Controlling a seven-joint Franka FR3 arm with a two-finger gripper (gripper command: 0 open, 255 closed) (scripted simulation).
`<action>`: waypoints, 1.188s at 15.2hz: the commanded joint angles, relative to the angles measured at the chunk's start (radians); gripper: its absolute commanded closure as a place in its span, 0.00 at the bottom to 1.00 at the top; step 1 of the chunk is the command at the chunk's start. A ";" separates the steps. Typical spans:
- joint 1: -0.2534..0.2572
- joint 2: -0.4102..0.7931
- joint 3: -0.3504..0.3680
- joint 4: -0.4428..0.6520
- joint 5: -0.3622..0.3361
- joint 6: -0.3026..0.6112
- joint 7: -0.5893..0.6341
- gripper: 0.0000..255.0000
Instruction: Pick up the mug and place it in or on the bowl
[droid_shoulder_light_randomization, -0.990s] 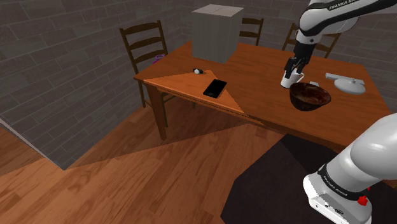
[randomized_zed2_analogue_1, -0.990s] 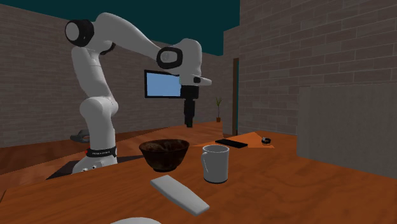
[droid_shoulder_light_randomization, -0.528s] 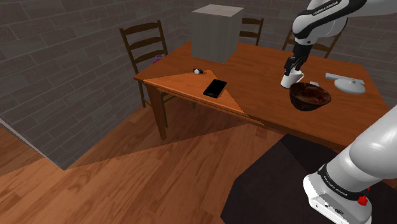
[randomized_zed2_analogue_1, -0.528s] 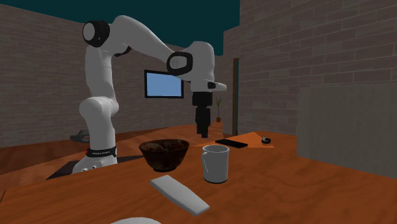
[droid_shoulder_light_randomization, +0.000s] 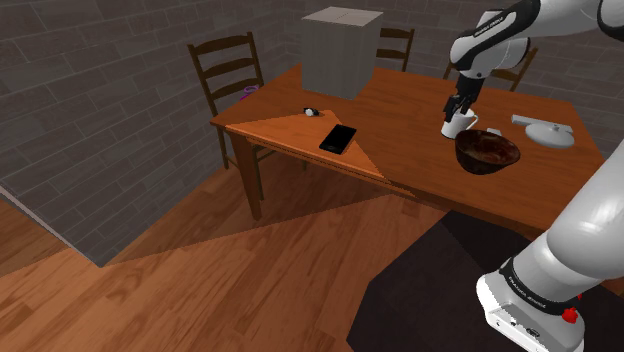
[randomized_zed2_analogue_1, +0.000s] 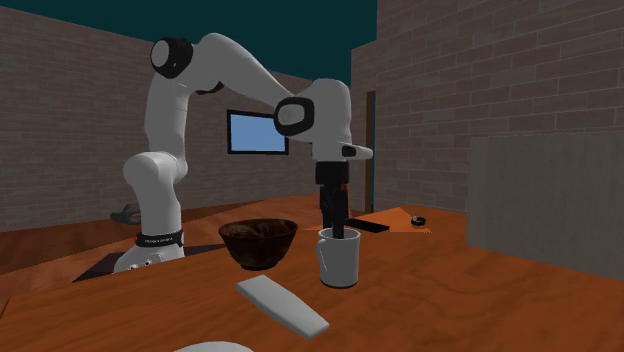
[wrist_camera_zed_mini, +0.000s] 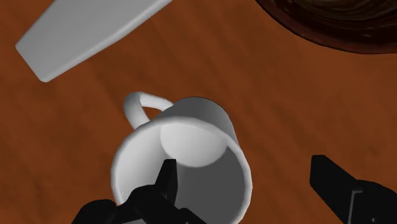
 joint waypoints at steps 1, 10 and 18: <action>-0.005 0.018 0.002 -0.008 0.012 0.024 -0.010 0.00; -0.008 0.032 0.004 -0.014 0.022 0.043 -0.017 0.00; -0.008 0.032 0.004 -0.014 0.022 0.043 -0.017 1.00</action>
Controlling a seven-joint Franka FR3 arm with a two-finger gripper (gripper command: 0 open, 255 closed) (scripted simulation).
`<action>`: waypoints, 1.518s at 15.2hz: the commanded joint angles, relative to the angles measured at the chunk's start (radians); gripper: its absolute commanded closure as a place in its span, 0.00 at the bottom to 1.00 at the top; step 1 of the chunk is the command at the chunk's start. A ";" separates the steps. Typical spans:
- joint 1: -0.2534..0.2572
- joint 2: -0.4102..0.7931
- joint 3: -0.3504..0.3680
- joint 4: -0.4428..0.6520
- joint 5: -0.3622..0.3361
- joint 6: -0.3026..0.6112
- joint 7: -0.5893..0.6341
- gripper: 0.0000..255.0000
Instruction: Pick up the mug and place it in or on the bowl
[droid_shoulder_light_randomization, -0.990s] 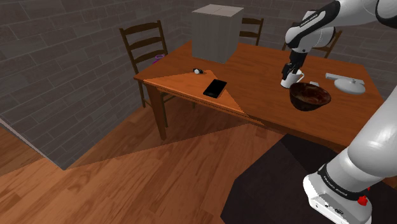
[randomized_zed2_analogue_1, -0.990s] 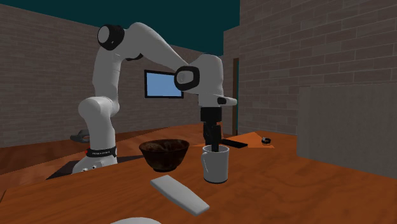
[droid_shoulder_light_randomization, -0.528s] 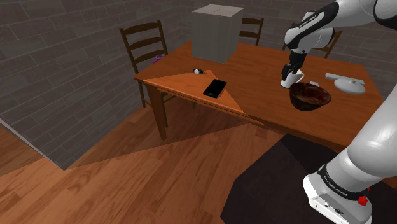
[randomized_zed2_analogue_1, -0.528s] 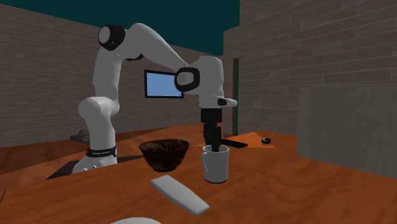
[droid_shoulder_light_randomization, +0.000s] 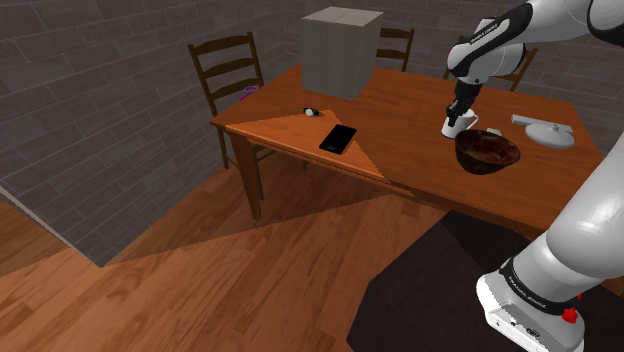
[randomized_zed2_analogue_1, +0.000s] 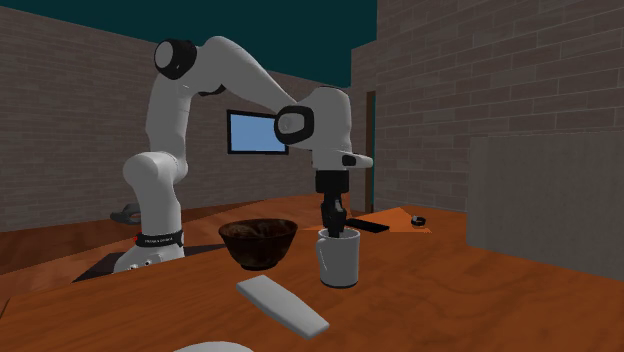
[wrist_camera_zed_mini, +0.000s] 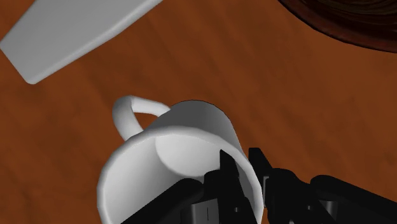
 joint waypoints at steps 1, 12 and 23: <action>0.000 0.000 0.000 0.000 0.000 0.000 0.000 1.00; 0.011 -0.069 -0.010 0.050 -0.045 -0.111 0.026 1.00; 0.019 -0.131 -0.013 0.136 -0.081 -0.250 0.046 1.00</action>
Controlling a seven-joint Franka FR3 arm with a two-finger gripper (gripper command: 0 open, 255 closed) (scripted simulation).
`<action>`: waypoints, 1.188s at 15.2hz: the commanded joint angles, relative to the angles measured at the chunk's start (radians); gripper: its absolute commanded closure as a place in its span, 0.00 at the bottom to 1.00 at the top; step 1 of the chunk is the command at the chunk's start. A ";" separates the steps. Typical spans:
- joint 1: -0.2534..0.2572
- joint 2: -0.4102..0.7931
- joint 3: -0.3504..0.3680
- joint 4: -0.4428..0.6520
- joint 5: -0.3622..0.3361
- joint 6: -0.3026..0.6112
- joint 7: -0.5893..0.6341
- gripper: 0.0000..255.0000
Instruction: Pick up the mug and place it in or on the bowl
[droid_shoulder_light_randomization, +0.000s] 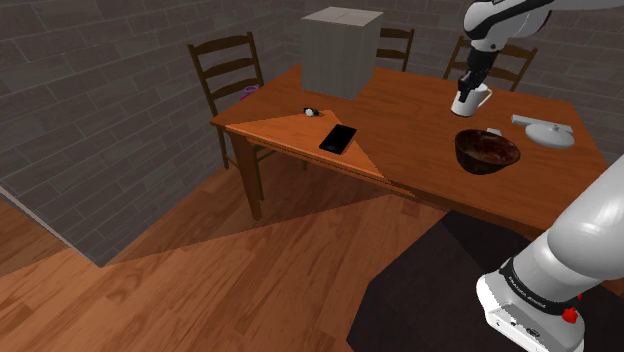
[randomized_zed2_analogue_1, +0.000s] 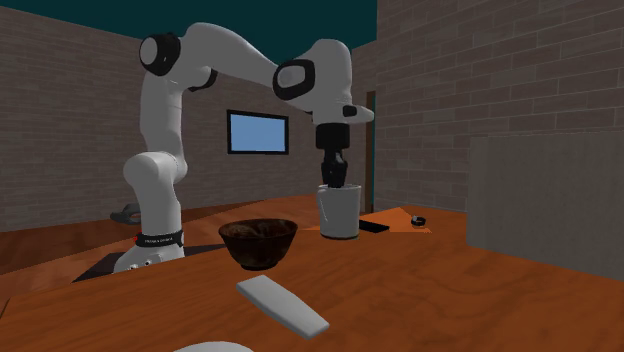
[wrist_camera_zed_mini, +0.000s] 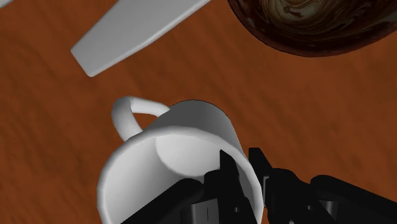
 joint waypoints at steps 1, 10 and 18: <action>0.001 -0.011 0.000 0.019 -0.006 -0.029 0.003 1.00; 0.005 -0.039 0.001 0.111 -0.020 -0.146 0.008 1.00; 0.016 -0.276 0.032 -0.072 -0.140 -0.177 0.093 1.00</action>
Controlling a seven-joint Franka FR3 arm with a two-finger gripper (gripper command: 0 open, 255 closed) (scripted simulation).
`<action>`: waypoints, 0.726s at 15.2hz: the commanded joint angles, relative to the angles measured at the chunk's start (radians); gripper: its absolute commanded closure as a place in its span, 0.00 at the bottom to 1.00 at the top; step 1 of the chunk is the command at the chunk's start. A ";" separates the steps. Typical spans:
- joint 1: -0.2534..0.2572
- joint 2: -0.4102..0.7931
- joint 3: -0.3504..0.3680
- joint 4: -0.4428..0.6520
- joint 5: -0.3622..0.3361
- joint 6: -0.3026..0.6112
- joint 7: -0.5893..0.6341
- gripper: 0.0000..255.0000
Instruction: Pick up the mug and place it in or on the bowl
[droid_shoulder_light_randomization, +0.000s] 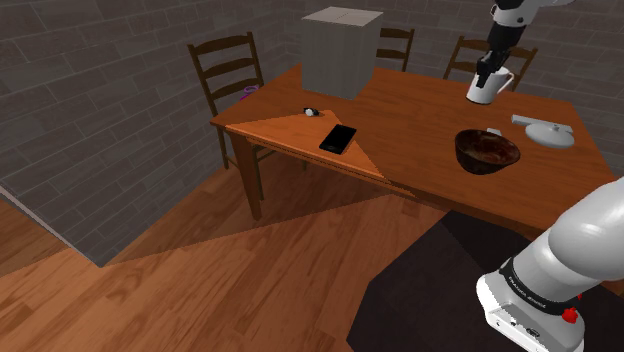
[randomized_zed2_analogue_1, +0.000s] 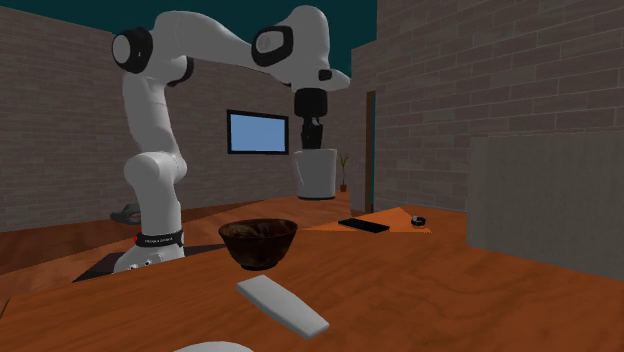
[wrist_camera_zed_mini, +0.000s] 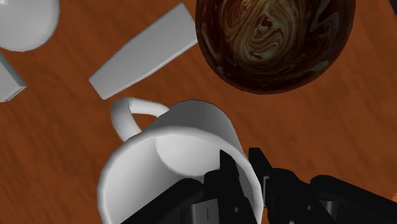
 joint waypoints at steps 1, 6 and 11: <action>-0.003 -0.094 0.018 -0.075 -0.044 -0.012 0.033 1.00; -0.036 -0.314 0.075 -0.245 -0.120 -0.059 0.097 1.00; -0.083 -0.550 0.141 -0.398 -0.159 -0.149 0.141 1.00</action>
